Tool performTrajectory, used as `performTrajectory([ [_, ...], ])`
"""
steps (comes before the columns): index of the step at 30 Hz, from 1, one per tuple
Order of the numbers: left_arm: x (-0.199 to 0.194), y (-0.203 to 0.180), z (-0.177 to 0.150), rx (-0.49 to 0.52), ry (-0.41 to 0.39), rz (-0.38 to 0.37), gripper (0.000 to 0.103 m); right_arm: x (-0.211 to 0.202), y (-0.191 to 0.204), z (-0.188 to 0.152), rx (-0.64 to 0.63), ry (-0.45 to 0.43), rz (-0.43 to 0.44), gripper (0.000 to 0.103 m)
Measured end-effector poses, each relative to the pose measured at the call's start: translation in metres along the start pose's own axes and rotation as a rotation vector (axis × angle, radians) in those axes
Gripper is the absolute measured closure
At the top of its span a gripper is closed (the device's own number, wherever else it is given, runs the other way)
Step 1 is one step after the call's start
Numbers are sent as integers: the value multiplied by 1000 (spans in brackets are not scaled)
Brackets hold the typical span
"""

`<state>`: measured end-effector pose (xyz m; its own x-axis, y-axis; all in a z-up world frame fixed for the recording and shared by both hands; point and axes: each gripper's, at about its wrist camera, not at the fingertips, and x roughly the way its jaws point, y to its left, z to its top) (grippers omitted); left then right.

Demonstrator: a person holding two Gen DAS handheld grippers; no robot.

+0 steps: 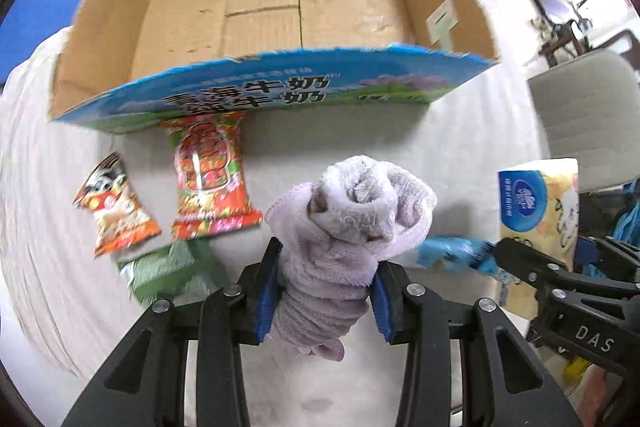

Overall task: Organize soft objects
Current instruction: 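Carry the tissue pack and cloth into the box while both tools open to release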

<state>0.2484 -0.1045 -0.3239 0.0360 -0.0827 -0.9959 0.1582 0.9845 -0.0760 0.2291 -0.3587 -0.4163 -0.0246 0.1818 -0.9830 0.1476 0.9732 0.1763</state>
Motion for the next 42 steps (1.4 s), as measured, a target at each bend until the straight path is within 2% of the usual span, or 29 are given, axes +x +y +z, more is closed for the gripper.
performTrajectory([
  [3,-20,3,-18,-36,-35,-37,67,-20,1,5,-28,-32,31,35],
  [7,-51,11,-10,-74,-87,-88,66,-58,14,8,-64,-74,63,35],
  [10,-83,-4,6,-79,-113,-112,66,-77,27,13,-81,-111,74,35],
  [11,-97,-8,2,-79,-119,-117,66,-84,31,19,-84,-123,79,35],
  [14,-117,-2,26,-78,-132,-144,66,-109,45,39,-87,-160,84,35],
  [17,-125,7,62,-79,-133,-169,66,-110,58,68,-73,-192,61,35],
  [22,-100,31,128,-131,-63,-237,66,-87,81,133,-37,-189,40,35],
  [29,-25,64,202,-253,76,-308,66,-24,101,210,-13,-146,-10,35],
  [34,16,75,232,-310,136,-349,66,11,110,241,-19,-111,-49,35],
  [42,35,68,257,-288,161,-360,66,44,120,273,-23,-94,-84,35],
])
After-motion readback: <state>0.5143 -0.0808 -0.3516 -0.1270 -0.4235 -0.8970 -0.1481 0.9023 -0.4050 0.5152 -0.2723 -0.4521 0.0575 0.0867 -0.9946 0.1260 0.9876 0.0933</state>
